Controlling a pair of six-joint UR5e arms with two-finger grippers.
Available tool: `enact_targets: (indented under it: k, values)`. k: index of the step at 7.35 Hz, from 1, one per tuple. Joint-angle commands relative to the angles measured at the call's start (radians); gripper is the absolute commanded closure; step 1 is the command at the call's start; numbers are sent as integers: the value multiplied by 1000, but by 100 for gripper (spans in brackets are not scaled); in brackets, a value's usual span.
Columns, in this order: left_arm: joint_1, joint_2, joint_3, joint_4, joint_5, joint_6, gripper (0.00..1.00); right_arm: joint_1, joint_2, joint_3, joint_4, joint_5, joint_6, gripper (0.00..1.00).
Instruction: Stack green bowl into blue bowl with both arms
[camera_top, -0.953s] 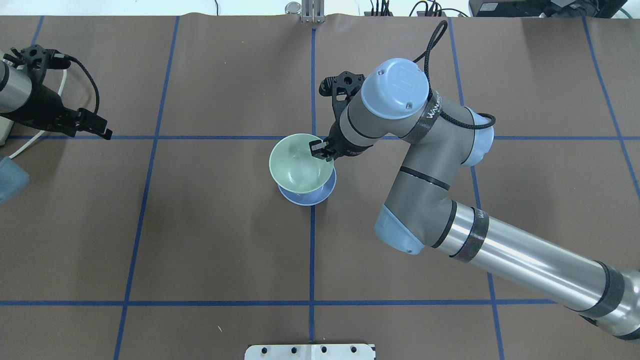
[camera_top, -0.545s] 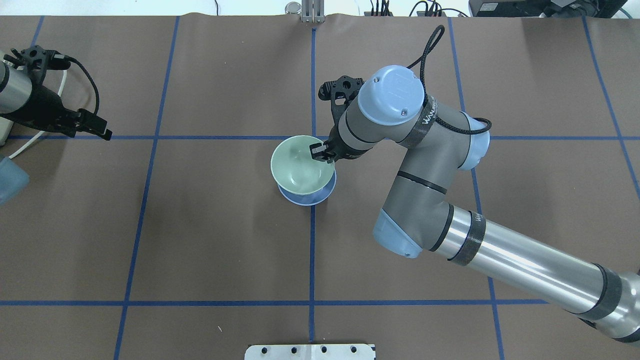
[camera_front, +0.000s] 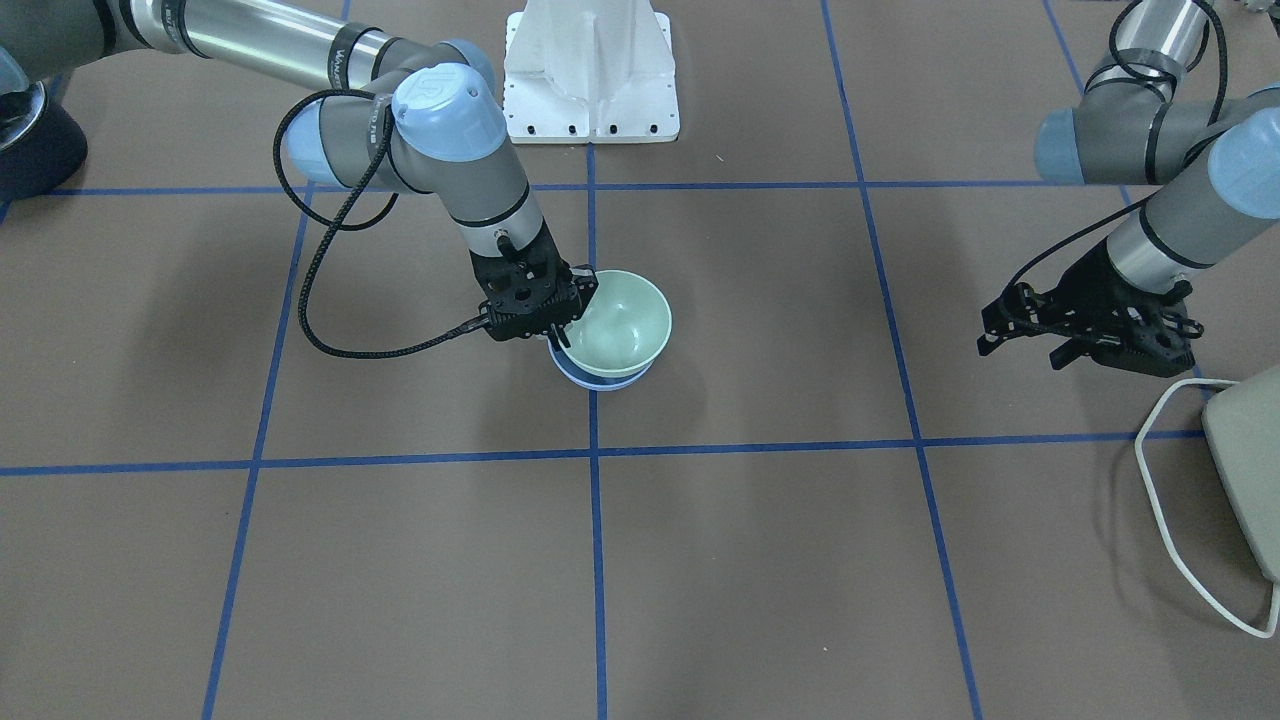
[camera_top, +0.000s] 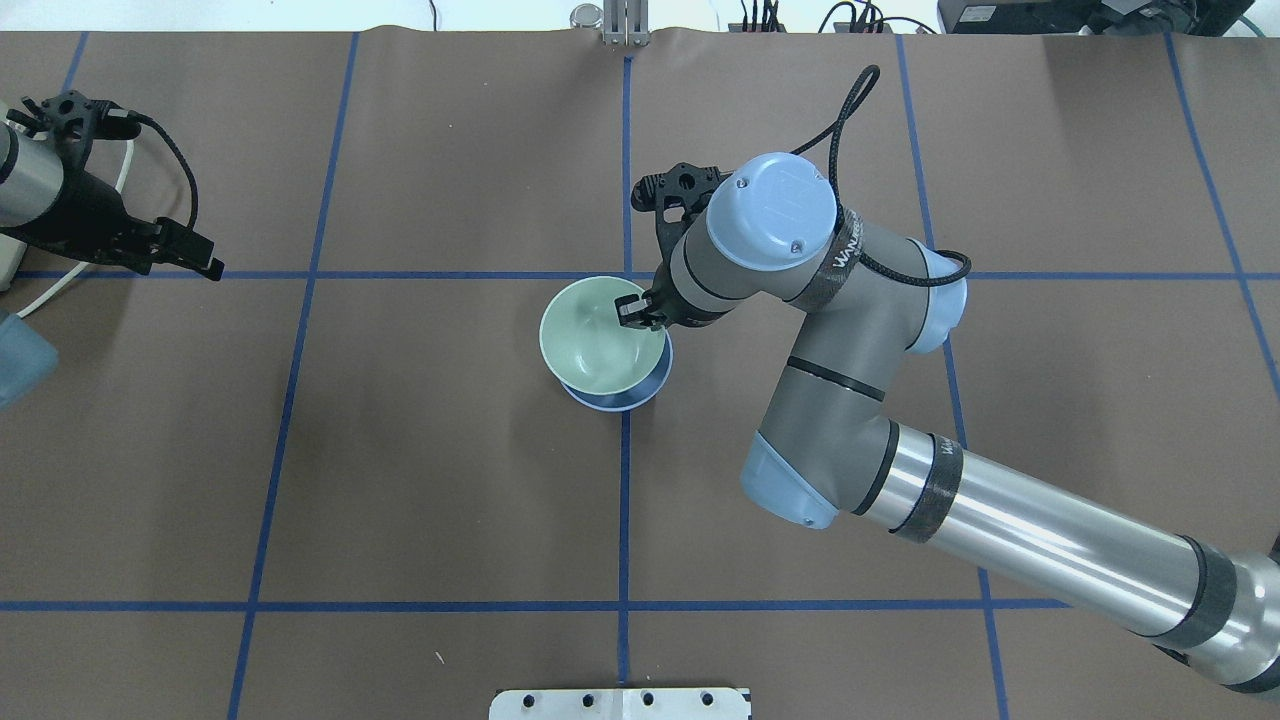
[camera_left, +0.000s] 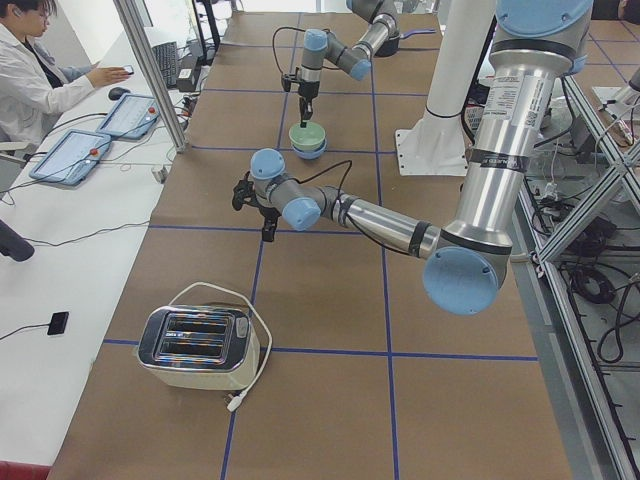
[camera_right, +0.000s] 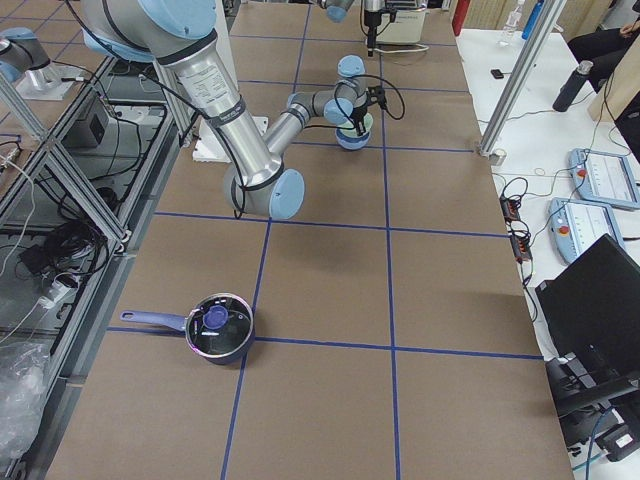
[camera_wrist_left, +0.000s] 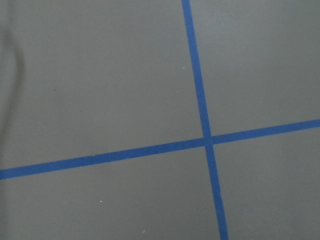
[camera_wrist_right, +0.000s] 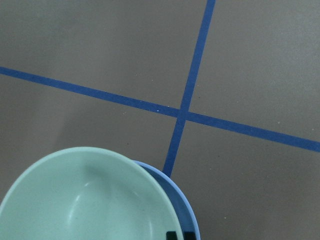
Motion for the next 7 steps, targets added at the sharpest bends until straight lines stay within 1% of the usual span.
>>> enact_targets:
  k: [1, 7]
  values:
    - [1, 2, 1, 1, 0, 0, 3, -1, -4, -3, 4, -1, 0, 85]
    - [3, 0, 11, -2, 0, 0, 3, 1, -4, -3, 8, -25, 0, 85]
